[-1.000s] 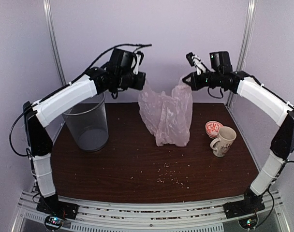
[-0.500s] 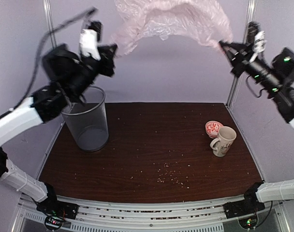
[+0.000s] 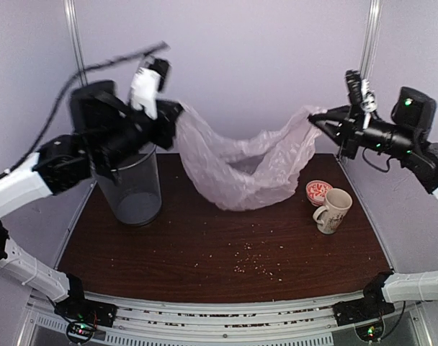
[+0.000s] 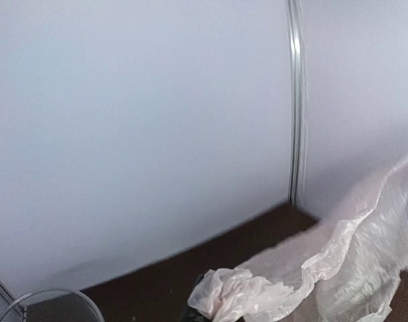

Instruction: Put the trash bags into the trash bin

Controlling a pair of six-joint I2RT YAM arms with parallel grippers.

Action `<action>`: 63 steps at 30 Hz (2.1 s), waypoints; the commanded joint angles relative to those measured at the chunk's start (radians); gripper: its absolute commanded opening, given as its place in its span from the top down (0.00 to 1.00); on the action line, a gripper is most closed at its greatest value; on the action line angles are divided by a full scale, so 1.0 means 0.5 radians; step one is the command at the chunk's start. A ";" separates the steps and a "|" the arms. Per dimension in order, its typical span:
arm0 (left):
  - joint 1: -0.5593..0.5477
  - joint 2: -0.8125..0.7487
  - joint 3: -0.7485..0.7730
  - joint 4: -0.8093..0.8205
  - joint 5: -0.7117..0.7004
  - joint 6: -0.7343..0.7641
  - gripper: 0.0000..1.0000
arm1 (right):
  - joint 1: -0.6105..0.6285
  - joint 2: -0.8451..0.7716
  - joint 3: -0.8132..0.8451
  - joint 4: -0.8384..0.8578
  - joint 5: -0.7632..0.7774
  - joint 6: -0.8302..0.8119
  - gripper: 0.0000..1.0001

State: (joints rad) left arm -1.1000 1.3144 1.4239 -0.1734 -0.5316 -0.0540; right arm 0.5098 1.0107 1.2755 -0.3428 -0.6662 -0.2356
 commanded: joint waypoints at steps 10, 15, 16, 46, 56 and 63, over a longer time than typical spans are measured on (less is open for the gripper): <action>0.323 0.335 0.038 -0.205 0.306 -0.326 1.00 | -0.027 0.334 -0.174 0.234 0.300 0.353 1.00; 0.551 0.643 0.239 -0.214 0.553 -0.408 1.00 | -0.094 0.689 -0.130 0.325 0.535 0.343 1.00; 0.583 0.712 0.339 -0.244 0.570 -0.403 1.00 | -0.123 0.789 -0.055 0.316 0.552 0.355 1.00; 0.053 0.524 -0.505 0.446 -0.010 0.125 1.00 | -0.080 0.201 -0.671 0.053 0.257 -0.270 1.00; -0.086 0.098 -0.119 0.265 0.200 0.093 1.00 | -0.017 -0.130 -0.366 -0.164 -0.262 -0.063 1.00; -0.083 0.220 0.051 0.141 0.126 0.045 1.00 | -0.019 0.010 -0.261 0.036 -0.067 0.260 1.00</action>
State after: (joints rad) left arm -1.1442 1.3319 1.4326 -0.0273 -0.4583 0.0006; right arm 0.4995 0.9535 1.1206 -0.3698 -0.7502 -0.2253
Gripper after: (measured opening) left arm 0.002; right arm 0.009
